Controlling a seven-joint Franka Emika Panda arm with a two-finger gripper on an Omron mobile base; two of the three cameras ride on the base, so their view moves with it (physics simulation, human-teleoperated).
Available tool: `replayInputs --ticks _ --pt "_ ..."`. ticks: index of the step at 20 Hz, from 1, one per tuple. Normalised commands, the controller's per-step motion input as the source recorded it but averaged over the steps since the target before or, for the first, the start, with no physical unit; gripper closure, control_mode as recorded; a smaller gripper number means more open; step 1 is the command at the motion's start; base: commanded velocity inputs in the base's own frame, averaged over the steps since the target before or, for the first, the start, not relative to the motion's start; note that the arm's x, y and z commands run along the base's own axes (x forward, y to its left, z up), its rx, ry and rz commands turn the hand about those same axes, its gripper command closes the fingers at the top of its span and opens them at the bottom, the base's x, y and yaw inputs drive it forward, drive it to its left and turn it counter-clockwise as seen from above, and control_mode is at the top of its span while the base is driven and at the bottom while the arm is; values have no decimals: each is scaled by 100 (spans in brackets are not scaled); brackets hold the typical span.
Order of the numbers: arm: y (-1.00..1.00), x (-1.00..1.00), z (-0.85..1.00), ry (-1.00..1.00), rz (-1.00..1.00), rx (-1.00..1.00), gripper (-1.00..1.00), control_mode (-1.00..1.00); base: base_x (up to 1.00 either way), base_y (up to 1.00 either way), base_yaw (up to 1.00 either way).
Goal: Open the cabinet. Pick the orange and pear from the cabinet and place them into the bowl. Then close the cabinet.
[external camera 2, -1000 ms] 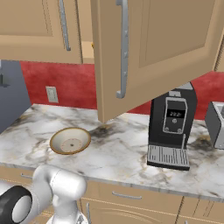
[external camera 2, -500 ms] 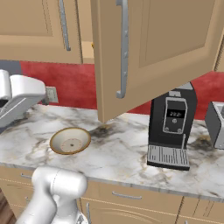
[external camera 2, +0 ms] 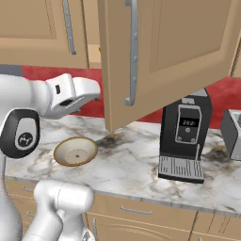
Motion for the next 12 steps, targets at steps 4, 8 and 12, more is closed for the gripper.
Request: replayInputs --ticks 4,8,12 --pt "-74 81 -3 0 -19 0 -100 -100 0 0 0" --pt "-70 77 -9 0 -28 0 -100 -100 0 0 0" --pt "-91 47 -10 0 -40 -3 -100 -100 0 0 0"
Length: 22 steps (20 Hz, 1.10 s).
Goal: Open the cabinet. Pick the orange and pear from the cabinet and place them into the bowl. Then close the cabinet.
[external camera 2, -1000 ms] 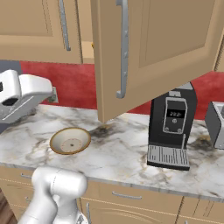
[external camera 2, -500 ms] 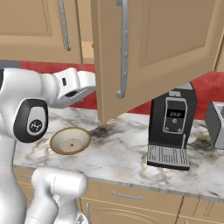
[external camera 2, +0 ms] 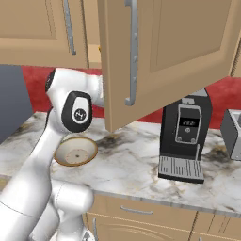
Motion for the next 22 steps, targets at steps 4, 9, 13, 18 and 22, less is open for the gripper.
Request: replayInputs --ticks 4,9,13,18,22 --pt "-100 12 -3 1 -43 -3 -100 -100 0 0 0" --pt "-100 0 0 0 -39 -2 -100 -100 0 0 0" --pt "-100 1 -2 -2 -33 0 -100 -100 0 0 0" --pt "-70 3 0 -17 -8 -1 -100 -100 0 0 0" --pt "71 -87 -26 -51 1 -16 -100 -100 0 0 0"
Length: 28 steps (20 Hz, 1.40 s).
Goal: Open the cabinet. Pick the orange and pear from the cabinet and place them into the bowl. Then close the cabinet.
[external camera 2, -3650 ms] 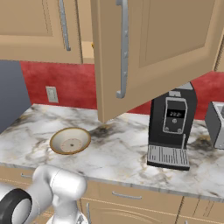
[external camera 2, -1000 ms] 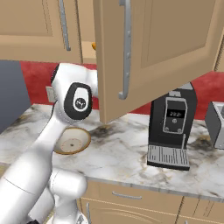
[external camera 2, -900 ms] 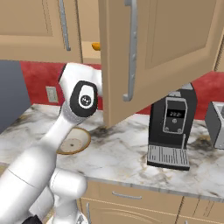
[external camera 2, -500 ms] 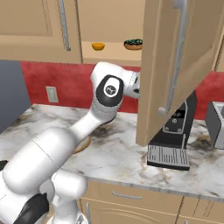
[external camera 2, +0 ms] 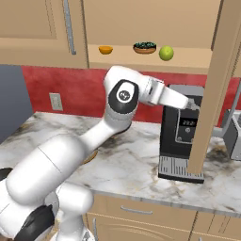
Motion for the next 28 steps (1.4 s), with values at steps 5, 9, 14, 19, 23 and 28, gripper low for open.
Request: replayInputs --ticks 5,9,14,19,23,28 --pt "100 -84 -13 -47 7 -7 -100 -100 0 0 0" --pt "100 -46 21 -14 25 -6 -100 -100 0 0 0" --pt "90 -13 62 -8 37 -12 -100 -100 0 0 0" --pt "52 -2 85 -12 41 -3 -100 -100 0 0 0" --pt "54 1 67 -11 33 2 -100 -100 0 0 0" --pt "66 9 68 -12 25 1 -100 -100 0 0 0"
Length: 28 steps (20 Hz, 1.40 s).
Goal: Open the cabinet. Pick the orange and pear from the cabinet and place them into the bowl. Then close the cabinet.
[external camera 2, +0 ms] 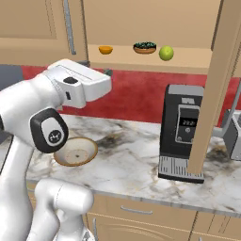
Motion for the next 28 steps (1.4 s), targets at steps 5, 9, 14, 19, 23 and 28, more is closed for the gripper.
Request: replayInputs --ticks 5,9,14,19,23,28 --pt "92 15 17 0 25 2 -100 -100 0 0 0" --pt "100 18 -41 9 25 2 -100 -100 0 0 0" --pt "58 9 -12 2 25 20 -100 -100 0 0 0" --pt "7 11 15 0 24 30 -100 -100 0 0 0" --pt "3 14 12 0 18 13 -100 -100 0 0 0" --pt "5 0 0 0 0 -3 -100 -100 0 0 0"
